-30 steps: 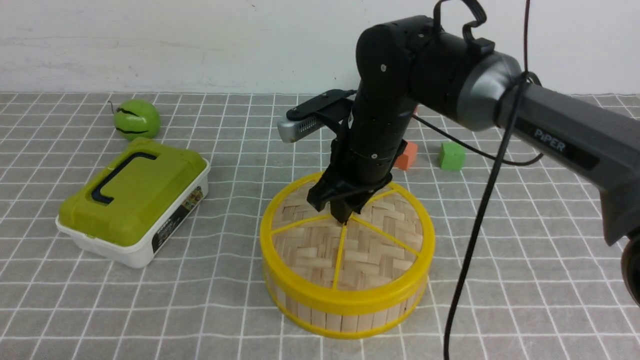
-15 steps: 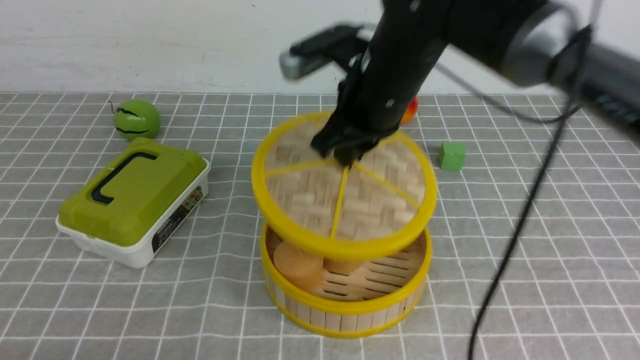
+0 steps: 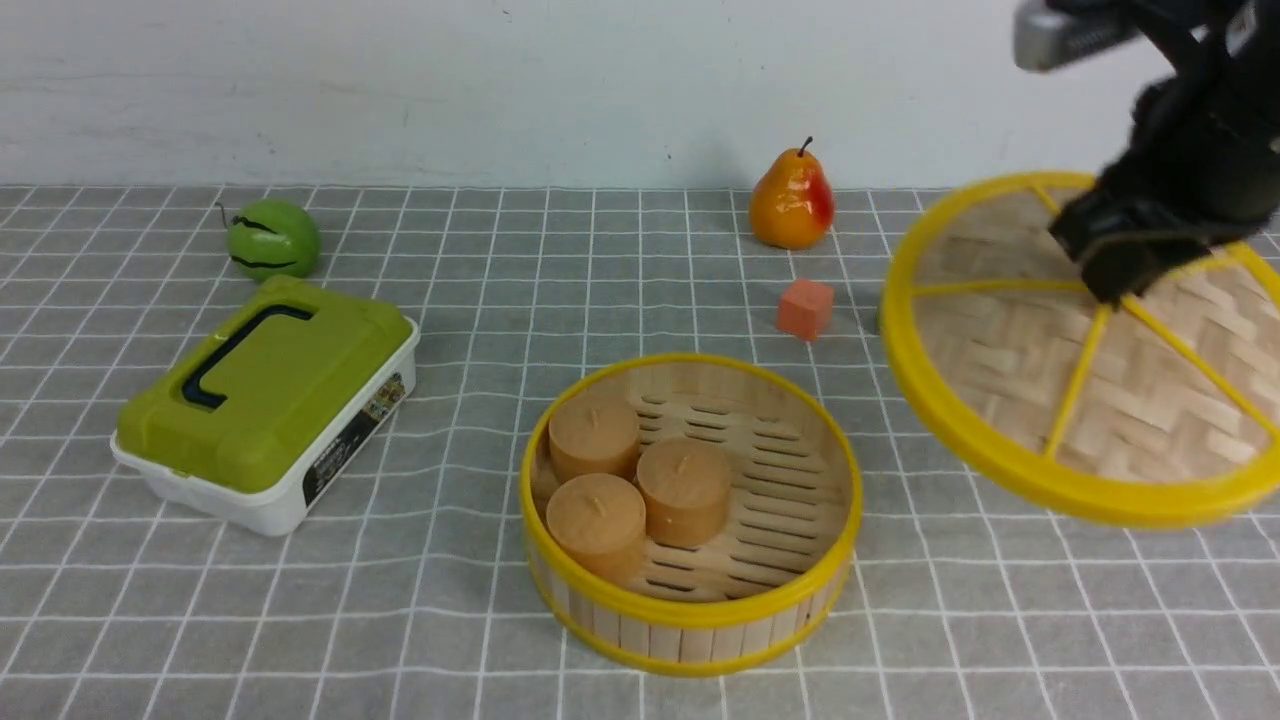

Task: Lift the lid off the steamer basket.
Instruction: Use the right arm to place the steamer lid on the table

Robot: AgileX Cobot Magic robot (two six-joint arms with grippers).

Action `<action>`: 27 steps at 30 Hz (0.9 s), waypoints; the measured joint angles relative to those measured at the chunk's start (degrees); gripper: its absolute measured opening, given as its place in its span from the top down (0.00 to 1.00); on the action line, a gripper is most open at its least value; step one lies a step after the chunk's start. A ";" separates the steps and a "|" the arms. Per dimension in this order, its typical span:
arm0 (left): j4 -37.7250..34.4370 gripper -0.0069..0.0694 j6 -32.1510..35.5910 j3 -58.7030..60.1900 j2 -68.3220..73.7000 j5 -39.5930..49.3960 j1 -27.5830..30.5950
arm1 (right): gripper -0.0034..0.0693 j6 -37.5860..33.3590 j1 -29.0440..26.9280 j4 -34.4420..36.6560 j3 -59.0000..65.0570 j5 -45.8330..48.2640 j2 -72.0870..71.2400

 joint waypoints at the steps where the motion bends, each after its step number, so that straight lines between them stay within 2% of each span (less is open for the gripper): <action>1: 0.00 0.60 0.00 0.00 0.00 0.00 0.00 | 0.84 0.00 -2.37 0.29 3.47 -1.44 0.13; 6: 0.00 0.60 0.00 0.00 0.00 0.00 0.00 | 0.84 0.00 -6.59 2.72 12.68 -11.13 2.09; 12: 0.00 0.60 0.00 0.00 0.00 0.00 0.00 | 0.84 0.00 -6.73 3.82 16.21 -20.04 7.56; 18: 0.00 0.60 0.00 0.00 0.00 0.00 0.00 | 0.83 0.00 -6.73 3.82 16.33 -23.52 12.93; 21: 0.00 0.60 0.00 0.00 0.00 0.00 0.00 | 0.77 0.46 -6.73 3.82 16.33 -23.75 14.89; 23: 0.00 0.60 0.00 0.00 0.00 0.00 0.00 | 0.66 2.79 -6.73 3.82 16.29 -23.56 15.02; 24: 0.00 0.60 0.00 0.00 0.00 0.00 0.00 | 0.65 2.96 -6.73 3.82 16.16 -23.49 15.03; 25: 0.00 0.60 0.00 0.00 0.00 0.00 0.00 | 0.55 4.09 -6.78 3.82 15.32 -21.57 14.48; 27: 0.00 0.60 0.00 0.00 0.00 0.00 0.00 | 0.45 3.84 -6.78 3.82 13.87 -18.07 12.69</action>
